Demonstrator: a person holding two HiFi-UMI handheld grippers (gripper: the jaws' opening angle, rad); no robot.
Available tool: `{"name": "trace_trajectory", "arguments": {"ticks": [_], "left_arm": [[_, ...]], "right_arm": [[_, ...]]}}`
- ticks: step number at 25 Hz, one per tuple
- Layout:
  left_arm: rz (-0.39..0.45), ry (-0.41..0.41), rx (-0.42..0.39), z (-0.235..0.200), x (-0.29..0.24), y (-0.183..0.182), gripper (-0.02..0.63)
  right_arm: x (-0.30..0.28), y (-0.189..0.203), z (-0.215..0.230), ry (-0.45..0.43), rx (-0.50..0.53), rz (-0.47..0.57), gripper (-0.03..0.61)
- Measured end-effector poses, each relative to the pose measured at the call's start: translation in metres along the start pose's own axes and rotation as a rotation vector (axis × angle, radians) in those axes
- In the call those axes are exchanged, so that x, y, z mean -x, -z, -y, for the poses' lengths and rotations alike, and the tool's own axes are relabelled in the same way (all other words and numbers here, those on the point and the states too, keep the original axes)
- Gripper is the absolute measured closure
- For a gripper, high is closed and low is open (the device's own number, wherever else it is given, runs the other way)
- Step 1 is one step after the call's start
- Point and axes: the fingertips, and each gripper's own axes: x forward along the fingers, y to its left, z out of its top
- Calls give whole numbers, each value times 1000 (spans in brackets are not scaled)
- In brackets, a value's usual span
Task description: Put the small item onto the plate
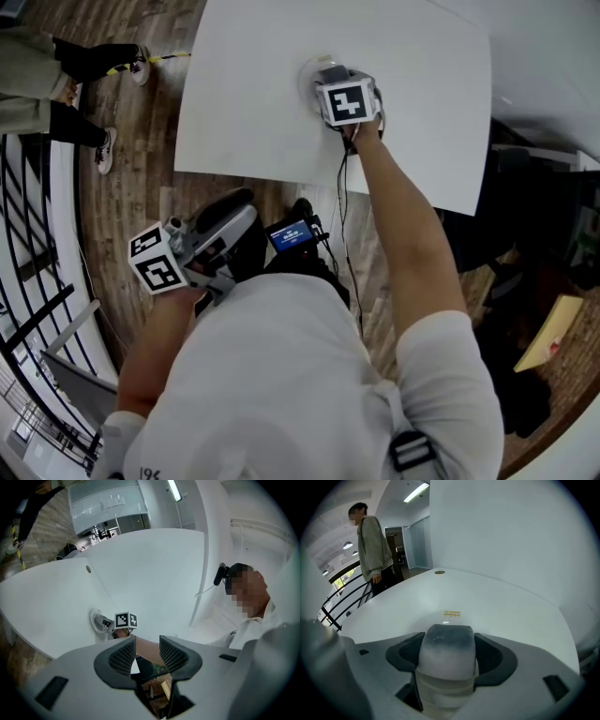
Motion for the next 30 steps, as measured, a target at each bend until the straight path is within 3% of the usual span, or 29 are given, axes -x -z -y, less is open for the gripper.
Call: {"name": "trace_trajectory", "arguments": {"ticks": [11,13,17,30], "left_arm": [[-7,-3,2,2,-3,3,476],[-6,-6,2,2,-2,5,476],[-2,-18,4,0,2,7,476],[24,-32,-2,-1,16,5,476]], "right_arm": [[-3,0,-2,-30,-50,32,258],[-5,-5,-6,-62,-71,69,258],[-6,-19,2,-38,-56,152,258],[-6,-17,2,-21,-69,127,258]]}}
